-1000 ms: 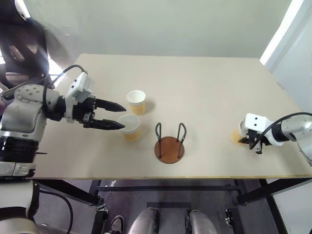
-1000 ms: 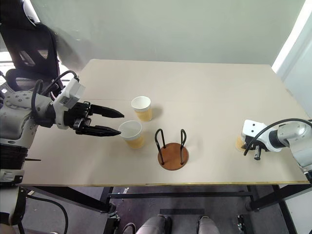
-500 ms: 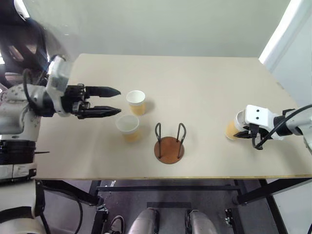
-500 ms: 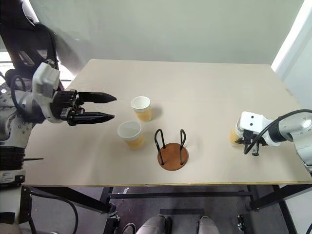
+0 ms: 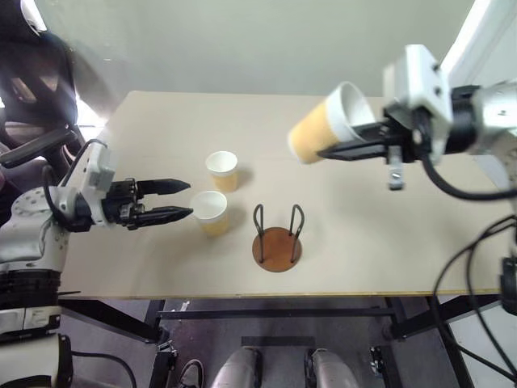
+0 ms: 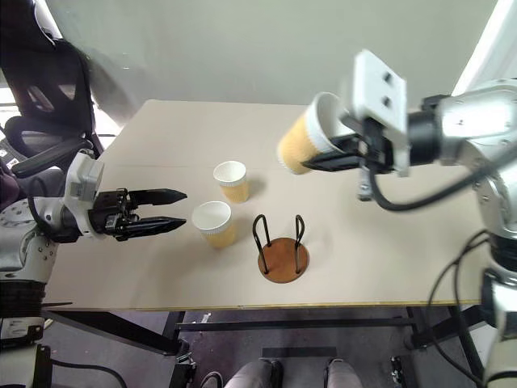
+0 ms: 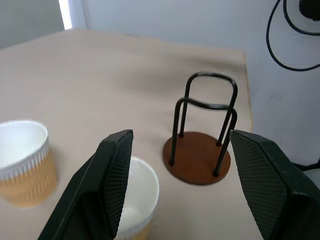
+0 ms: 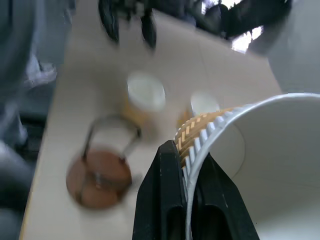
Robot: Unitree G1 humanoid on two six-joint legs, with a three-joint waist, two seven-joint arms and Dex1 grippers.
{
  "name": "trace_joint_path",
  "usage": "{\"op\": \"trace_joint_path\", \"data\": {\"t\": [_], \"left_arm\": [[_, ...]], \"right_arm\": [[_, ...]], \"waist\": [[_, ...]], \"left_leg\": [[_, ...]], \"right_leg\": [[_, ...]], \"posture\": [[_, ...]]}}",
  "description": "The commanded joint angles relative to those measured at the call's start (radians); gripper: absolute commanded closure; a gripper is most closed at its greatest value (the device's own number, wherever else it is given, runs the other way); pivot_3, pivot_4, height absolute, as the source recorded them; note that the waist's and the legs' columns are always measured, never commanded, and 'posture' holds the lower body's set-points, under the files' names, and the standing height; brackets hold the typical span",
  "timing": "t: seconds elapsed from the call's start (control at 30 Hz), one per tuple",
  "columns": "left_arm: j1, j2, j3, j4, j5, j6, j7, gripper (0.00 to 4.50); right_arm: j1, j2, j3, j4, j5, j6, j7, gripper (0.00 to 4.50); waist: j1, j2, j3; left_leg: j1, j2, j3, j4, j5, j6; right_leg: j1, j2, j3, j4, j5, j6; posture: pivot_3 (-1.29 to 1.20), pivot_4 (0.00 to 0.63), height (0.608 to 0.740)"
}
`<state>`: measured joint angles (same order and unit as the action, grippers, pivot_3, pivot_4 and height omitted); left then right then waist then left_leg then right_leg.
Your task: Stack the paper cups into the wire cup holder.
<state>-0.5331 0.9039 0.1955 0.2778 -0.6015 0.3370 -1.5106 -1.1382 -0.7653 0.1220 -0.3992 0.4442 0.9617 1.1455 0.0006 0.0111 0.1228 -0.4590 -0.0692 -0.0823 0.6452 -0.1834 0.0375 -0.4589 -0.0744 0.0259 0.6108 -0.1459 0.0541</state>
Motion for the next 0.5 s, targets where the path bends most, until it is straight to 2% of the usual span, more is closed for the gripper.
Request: {"op": "trace_joint_path", "data": {"t": [0.03, 0.2, 0.5], "left_arm": [[0.000, 0.003, 0.020, -0.027, 0.002, -0.018, 0.003, 1.19], [0.012, 0.007, 0.023, -0.010, 0.022, -0.048, 0.001, 1.19], [0.047, -0.029, 0.079, -0.035, -0.012, -0.056, 0.059, 1.19]], "right_arm": [[-0.028, 0.052, 0.052, -0.031, 0.000, 0.087, -0.108, 4.43], [0.016, 0.076, 0.145, -0.051, 0.003, 0.151, -0.161, 4.43], [0.076, 0.033, 0.189, -0.135, 0.067, 0.191, -0.135, 4.43]], "waist": [[0.002, 0.000, 0.000], [0.005, 0.000, 0.000], [0.004, 0.000, 0.000]], "left_leg": [[0.000, 0.000, -0.001, 0.000, 0.000, 0.000], [-0.002, 0.000, -0.002, 0.000, -0.001, -0.002], [-0.002, 0.001, -0.001, 0.000, -0.001, -0.006]], "right_leg": [[0.000, 0.000, -0.001, 0.001, 0.000, 0.000], [-0.002, 0.000, -0.003, 0.000, -0.001, -0.001], [-0.002, 0.000, -0.004, 0.000, -0.002, 0.000]], "posture": [[0.00, 0.150, 0.740], [0.00, 0.150, 0.740], [0.00, 0.150, 0.740]]}}
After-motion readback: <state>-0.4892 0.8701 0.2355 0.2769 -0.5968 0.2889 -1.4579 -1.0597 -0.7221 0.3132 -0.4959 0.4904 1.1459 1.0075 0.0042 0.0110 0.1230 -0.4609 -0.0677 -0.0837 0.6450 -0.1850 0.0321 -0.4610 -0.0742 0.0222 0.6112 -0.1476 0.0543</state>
